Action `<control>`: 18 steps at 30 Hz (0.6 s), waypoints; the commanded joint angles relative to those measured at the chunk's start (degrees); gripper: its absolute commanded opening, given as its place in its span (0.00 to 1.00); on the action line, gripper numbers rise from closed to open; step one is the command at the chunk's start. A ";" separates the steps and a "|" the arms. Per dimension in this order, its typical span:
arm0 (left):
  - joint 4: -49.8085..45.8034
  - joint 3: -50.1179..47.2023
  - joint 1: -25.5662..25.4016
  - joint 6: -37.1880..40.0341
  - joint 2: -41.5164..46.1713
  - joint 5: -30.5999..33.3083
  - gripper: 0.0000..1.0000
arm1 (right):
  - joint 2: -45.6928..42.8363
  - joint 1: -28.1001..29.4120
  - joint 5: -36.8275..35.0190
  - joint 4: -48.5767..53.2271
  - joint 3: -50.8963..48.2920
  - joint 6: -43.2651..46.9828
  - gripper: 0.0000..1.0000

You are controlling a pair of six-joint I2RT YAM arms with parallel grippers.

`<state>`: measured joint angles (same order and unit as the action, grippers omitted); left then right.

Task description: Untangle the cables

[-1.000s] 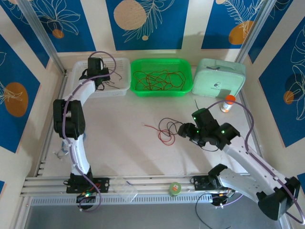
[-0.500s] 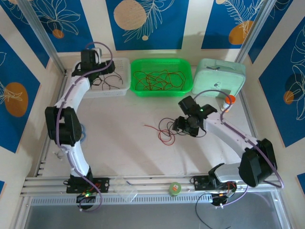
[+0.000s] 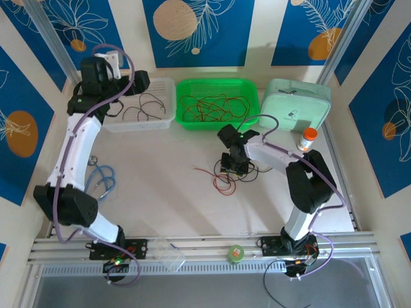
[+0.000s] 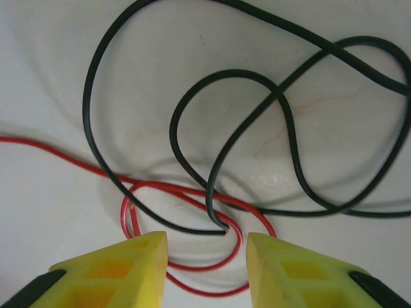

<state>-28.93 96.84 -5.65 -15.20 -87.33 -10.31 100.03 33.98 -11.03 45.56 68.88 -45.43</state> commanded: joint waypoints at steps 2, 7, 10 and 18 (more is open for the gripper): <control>-2.73 -8.28 -2.06 -2.15 8.49 -2.09 1.00 | 3.54 0.12 -0.12 -1.04 2.80 -0.84 0.34; -1.35 -17.02 -2.96 -2.82 14.89 -2.00 1.00 | 6.89 0.04 -0.04 -2.01 3.70 -1.23 0.28; -1.92 -19.87 -2.94 -2.89 16.92 -2.08 1.00 | 7.61 -0.01 -0.05 -2.73 3.14 -1.42 0.24; -2.04 -23.96 -3.27 -4.72 20.63 -3.23 1.00 | 5.10 0.12 -0.46 -3.04 2.30 -1.64 0.07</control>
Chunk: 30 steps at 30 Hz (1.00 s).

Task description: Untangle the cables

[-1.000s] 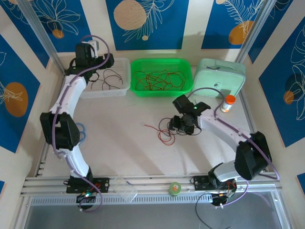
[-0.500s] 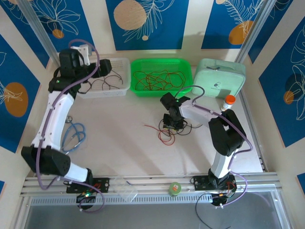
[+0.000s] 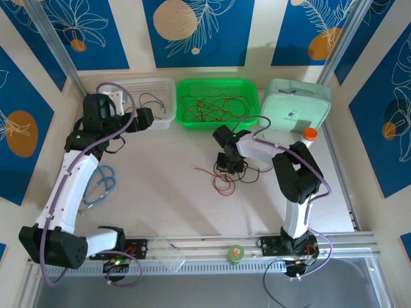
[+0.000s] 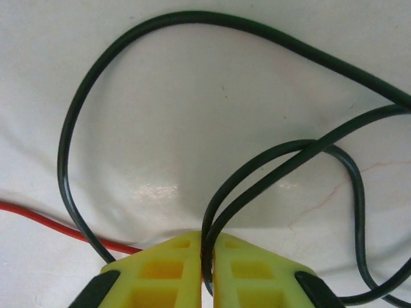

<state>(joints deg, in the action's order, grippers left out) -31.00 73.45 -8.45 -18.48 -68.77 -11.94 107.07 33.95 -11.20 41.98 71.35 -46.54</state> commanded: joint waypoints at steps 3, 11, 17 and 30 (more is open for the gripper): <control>-0.79 -0.81 -0.99 -1.56 3.32 -1.47 1.00 | -4.84 0.62 -0.92 2.19 0.64 -0.39 0.01; -4.60 -2.79 -3.59 -1.16 6.23 -1.50 1.00 | -15.38 3.17 -1.63 7.72 5.45 1.19 0.00; -5.99 -7.46 -7.66 -1.73 8.05 0.09 1.00 | -19.50 4.95 3.00 6.50 7.12 0.90 0.00; -9.39 -16.41 -12.09 -2.17 17.30 1.15 1.00 | -16.84 9.64 6.60 3.56 18.71 2.35 0.00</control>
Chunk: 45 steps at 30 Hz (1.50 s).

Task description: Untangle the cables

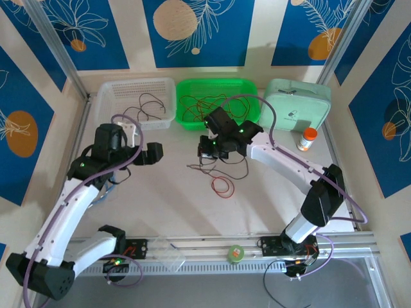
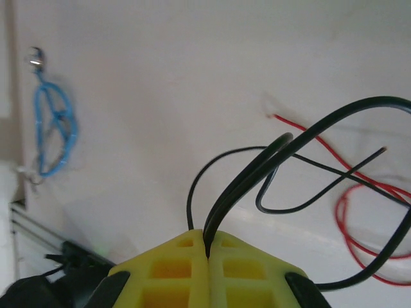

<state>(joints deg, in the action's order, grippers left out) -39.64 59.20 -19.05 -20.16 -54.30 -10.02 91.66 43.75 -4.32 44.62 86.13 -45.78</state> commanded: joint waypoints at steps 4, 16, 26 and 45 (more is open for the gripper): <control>3.51 -8.04 -4.89 -2.27 5.74 -1.30 1.00 | -0.18 -1.92 0.09 1.07 3.84 1.36 0.08; 4.37 -12.32 -10.04 -5.59 5.79 5.83 1.00 | 23.38 -1.14 5.87 -8.38 4.44 -3.61 0.11; 4.52 -11.49 -10.39 -5.68 3.92 5.85 1.00 | 19.26 1.34 0.88 -3.86 4.90 -1.31 0.52; 4.27 -11.21 -11.49 -6.47 3.08 6.24 1.00 | 28.66 0.64 1.79 -2.79 8.74 -1.13 0.52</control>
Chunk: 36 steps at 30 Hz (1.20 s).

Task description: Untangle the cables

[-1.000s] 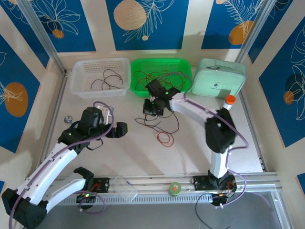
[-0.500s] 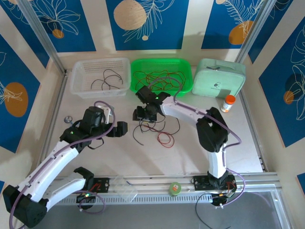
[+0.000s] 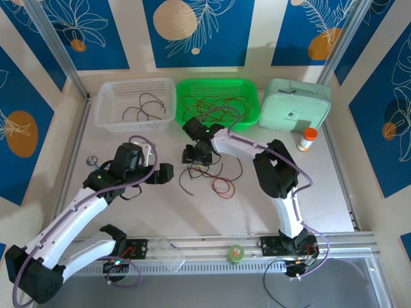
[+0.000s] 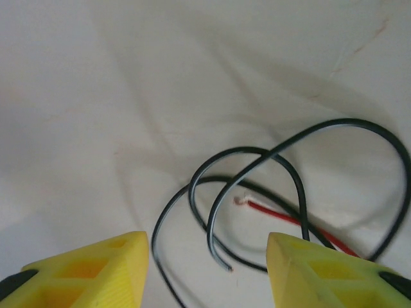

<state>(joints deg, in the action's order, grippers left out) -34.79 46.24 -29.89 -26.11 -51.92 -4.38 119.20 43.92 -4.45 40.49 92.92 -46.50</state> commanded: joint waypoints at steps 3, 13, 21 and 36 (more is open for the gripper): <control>-1.03 1.75 -0.69 -0.43 1.08 0.78 1.00 | 2.86 0.46 2.82 0.40 2.71 -1.02 0.53; -0.90 1.05 -0.93 -1.21 1.06 -0.01 1.00 | 8.96 0.33 3.35 2.35 9.61 -0.81 0.47; -1.05 0.17 -1.31 -1.84 2.04 0.08 1.00 | 5.30 0.12 1.95 2.04 6.47 -0.89 0.44; -0.02 0.26 -1.75 -1.93 1.75 -0.23 1.00 | -7.05 -4.12 -5.26 7.05 -6.88 1.05 0.45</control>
<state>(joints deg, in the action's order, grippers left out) -34.98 46.35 -30.79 -27.20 -50.63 -4.38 110.45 40.71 -9.72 46.30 88.82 -45.82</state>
